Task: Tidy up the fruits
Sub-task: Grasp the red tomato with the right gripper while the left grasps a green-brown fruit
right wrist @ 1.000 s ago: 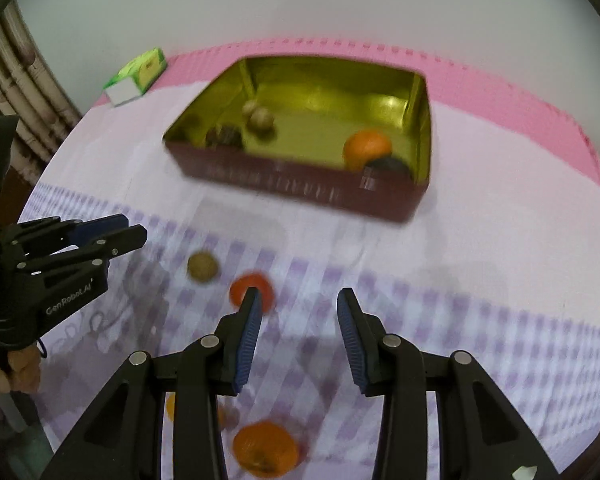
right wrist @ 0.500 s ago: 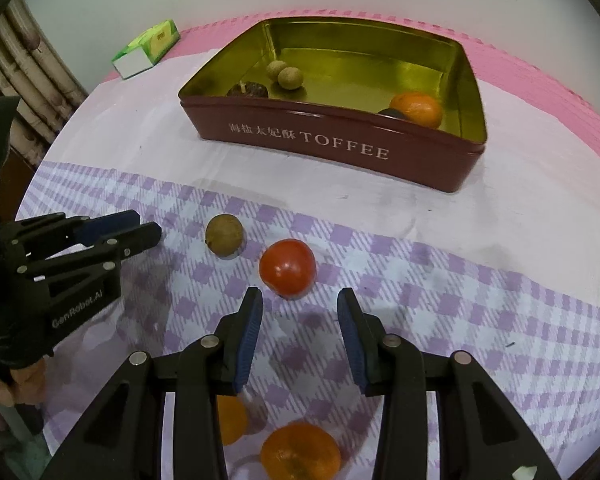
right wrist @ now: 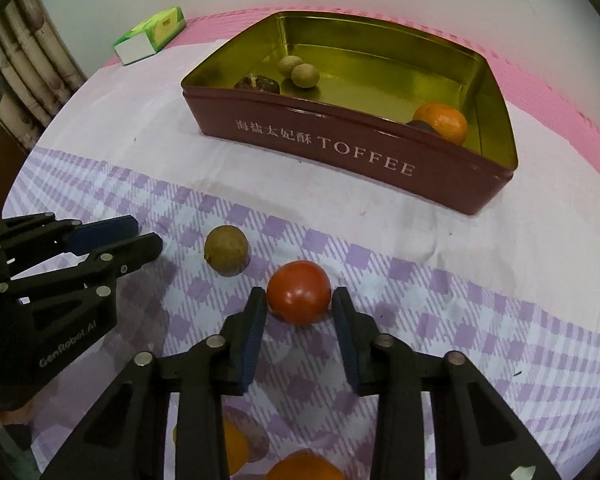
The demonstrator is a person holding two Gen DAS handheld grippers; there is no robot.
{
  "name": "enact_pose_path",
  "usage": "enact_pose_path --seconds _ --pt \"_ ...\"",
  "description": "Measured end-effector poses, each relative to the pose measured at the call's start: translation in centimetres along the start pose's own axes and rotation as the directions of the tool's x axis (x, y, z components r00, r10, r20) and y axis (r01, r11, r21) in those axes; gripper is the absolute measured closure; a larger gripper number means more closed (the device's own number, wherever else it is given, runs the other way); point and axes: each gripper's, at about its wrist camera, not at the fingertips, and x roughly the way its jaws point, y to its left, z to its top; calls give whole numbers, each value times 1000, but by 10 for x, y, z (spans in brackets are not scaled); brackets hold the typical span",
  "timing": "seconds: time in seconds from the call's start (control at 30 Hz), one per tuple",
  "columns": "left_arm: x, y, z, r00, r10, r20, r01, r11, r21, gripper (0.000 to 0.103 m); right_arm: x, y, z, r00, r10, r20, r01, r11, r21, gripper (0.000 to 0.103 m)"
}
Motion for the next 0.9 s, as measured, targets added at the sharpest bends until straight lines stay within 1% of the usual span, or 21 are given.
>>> enact_pose_path --seconds 0.2,0.3,0.5,0.57,0.63,0.7,0.9 --pt "-2 -2 1 1000 -7 -1 7 1000 8 79 0 -4 -1 1000 -1 4 1 1000 7 75" --pt "-2 -5 1 1000 -15 -1 15 1000 17 79 -1 -11 -2 1000 -8 5 8 999 31 75" --pt "-2 -15 4 999 -35 -1 35 999 41 79 -6 -36 -6 999 -41 2 41 995 94 75" --pt "-3 -20 5 999 -48 -3 48 998 45 79 -7 -44 -7 998 -69 1 68 991 113 75" --pt "-4 -23 6 998 -58 -2 58 997 49 79 -10 -56 -9 998 -65 -2 65 988 140 75" --pt "-3 -27 8 998 -63 -1 63 997 52 79 -11 -64 -11 996 -85 -4 84 984 159 75" --pt "-3 -40 13 996 -89 -4 89 994 62 79 -16 -80 -19 997 -72 4 70 978 197 75"
